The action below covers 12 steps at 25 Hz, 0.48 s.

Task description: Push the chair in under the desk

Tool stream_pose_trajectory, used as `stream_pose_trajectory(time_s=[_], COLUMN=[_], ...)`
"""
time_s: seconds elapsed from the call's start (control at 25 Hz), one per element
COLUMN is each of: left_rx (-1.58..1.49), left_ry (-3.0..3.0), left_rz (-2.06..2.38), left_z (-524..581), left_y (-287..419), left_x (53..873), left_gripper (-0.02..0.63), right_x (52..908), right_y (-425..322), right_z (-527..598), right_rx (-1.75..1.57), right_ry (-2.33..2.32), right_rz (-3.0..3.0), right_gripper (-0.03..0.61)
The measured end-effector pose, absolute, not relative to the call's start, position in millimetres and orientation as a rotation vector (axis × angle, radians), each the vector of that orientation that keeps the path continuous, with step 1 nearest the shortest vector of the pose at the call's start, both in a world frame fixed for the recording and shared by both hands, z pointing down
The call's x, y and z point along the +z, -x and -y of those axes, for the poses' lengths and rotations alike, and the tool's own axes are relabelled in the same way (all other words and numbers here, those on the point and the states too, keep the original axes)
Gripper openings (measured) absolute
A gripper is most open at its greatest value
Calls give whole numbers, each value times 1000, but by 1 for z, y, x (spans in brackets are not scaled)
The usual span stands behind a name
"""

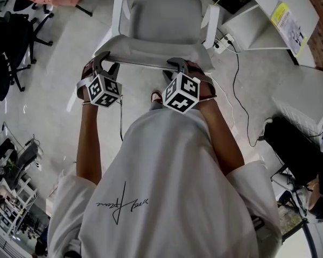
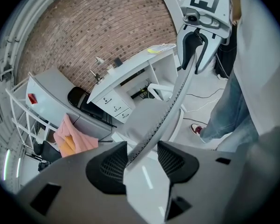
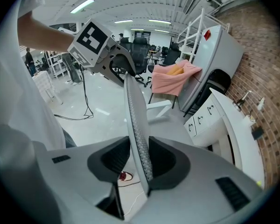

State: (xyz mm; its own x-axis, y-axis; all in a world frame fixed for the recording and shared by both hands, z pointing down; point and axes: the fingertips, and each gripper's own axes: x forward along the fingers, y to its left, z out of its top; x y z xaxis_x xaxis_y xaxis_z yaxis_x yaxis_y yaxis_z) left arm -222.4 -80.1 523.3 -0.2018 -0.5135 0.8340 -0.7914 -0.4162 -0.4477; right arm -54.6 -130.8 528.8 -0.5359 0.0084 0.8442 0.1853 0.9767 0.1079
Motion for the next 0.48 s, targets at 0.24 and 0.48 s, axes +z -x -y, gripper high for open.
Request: stream_pose_trajectory(time_s=[0.24,0.48], left_rx=[1684,1696], left_ry=[-1831,-1848], left_rz=[1515,1506], left_z=[99,116], left_y=[215,209], left_x=[524,523], left_gripper=[198,199], right_x=[529,529], right_y=[47,38], right_z=[146,159], right_rx=[-210,-209], right_ry=[107,72], right_rz=[2130,2131], right_gripper=[141,141])
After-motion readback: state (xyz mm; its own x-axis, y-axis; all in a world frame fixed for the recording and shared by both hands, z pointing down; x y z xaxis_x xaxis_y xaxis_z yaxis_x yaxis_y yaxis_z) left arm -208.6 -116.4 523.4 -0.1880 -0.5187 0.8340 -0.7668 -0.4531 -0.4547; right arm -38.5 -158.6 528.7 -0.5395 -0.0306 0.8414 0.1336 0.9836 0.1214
